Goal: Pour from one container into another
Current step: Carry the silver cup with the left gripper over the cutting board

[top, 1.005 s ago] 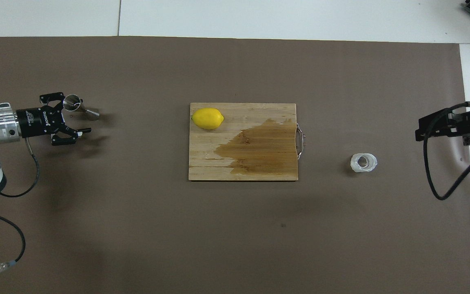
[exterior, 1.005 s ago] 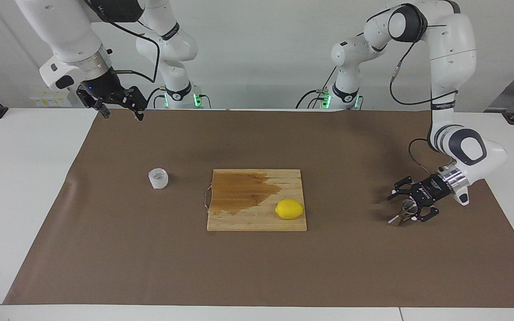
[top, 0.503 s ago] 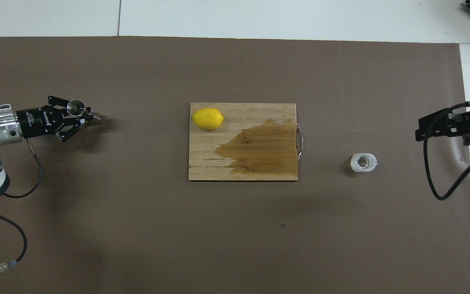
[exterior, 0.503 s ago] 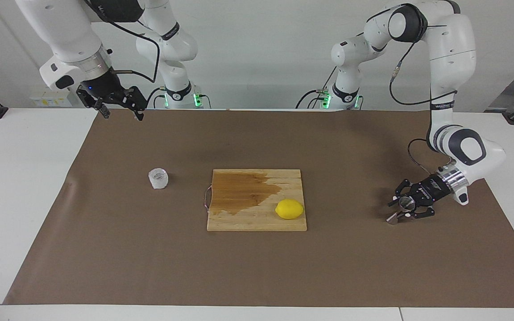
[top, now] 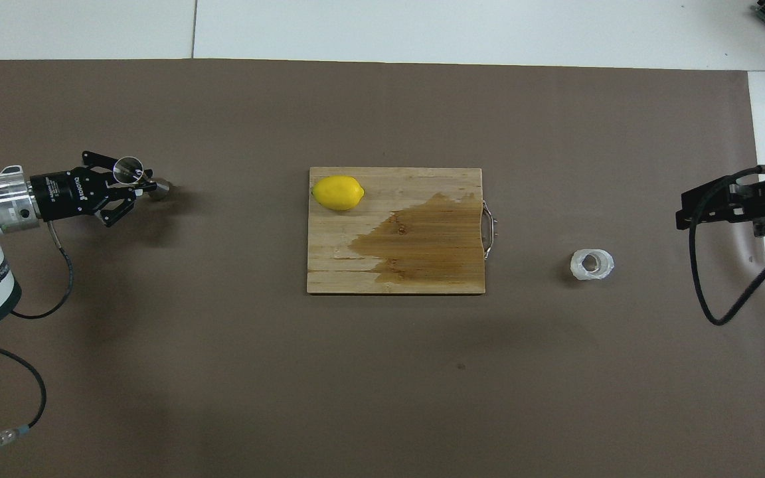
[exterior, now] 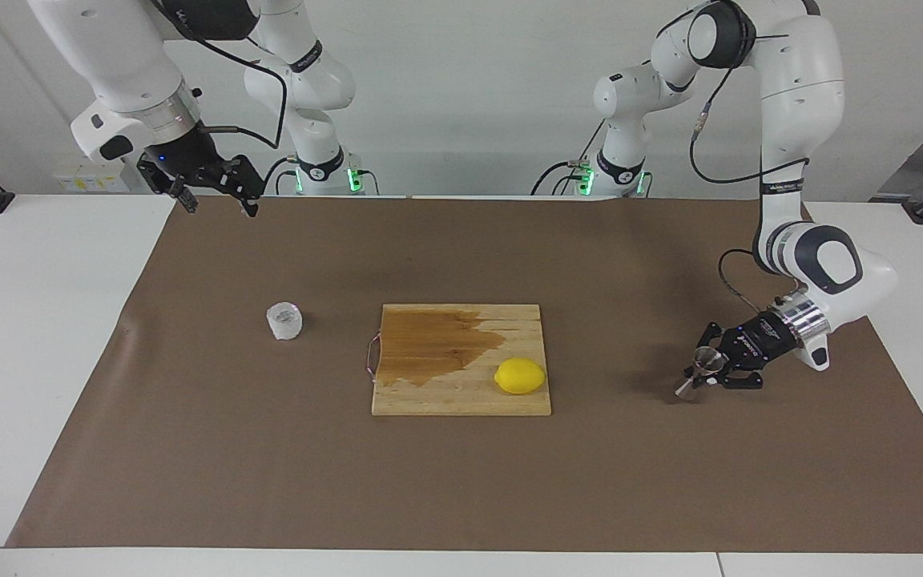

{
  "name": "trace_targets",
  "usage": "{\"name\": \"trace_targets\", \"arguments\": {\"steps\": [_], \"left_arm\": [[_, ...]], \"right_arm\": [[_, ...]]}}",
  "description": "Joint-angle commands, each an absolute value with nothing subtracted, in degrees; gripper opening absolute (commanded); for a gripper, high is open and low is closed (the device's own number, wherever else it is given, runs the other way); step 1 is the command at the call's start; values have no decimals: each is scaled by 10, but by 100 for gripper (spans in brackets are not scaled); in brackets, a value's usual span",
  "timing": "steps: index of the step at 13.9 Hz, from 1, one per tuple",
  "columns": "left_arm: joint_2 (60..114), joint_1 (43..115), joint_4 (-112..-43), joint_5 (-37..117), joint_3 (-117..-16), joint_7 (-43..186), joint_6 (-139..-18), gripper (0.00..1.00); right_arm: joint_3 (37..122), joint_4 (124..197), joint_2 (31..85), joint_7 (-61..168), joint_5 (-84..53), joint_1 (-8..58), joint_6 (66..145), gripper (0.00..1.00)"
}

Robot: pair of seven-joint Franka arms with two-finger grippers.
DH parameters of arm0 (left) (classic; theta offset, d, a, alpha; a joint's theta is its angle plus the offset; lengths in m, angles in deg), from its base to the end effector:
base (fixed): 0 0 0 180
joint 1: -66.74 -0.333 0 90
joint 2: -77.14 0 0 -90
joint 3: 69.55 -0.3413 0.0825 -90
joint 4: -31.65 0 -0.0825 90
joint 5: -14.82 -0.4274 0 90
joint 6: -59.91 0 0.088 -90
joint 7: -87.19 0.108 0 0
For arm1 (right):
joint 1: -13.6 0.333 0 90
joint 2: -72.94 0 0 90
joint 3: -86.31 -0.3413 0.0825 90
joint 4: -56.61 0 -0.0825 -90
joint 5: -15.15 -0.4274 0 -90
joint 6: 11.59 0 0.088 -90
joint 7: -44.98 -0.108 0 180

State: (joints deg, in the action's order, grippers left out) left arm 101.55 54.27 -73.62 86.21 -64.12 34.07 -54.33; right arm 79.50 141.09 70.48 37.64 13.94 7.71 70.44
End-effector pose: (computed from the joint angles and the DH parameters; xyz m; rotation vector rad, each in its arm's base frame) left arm 0.6830 0.0296 0.3089 1.3285 1.6635 -0.7583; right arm 0.5977 0.0104 0.6607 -3.1140 0.1713 0.1358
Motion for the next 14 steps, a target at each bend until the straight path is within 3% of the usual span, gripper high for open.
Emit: {"name": "trace_targets", "arguments": {"steps": [1, 4, 10, 14], "left_arm": [[956, 601, -765, 880, -650, 277, -555, 0], [915, 677, -796, 916, -650, 244, -596, 0], [918, 838, -803, 1051, -650, 235, -742, 0], [938, 900, -808, 1142, -650, 246, -806, 0]], "right_arm": [[791, 1422, 715, 370, 127, 69, 701, 100], [791, 1421, 714, 370, 127, 69, 701, 100], [791, 1422, 715, 370, 127, 69, 701, 100], [791, 1421, 714, 371, 127, 69, 701, 100]]}}
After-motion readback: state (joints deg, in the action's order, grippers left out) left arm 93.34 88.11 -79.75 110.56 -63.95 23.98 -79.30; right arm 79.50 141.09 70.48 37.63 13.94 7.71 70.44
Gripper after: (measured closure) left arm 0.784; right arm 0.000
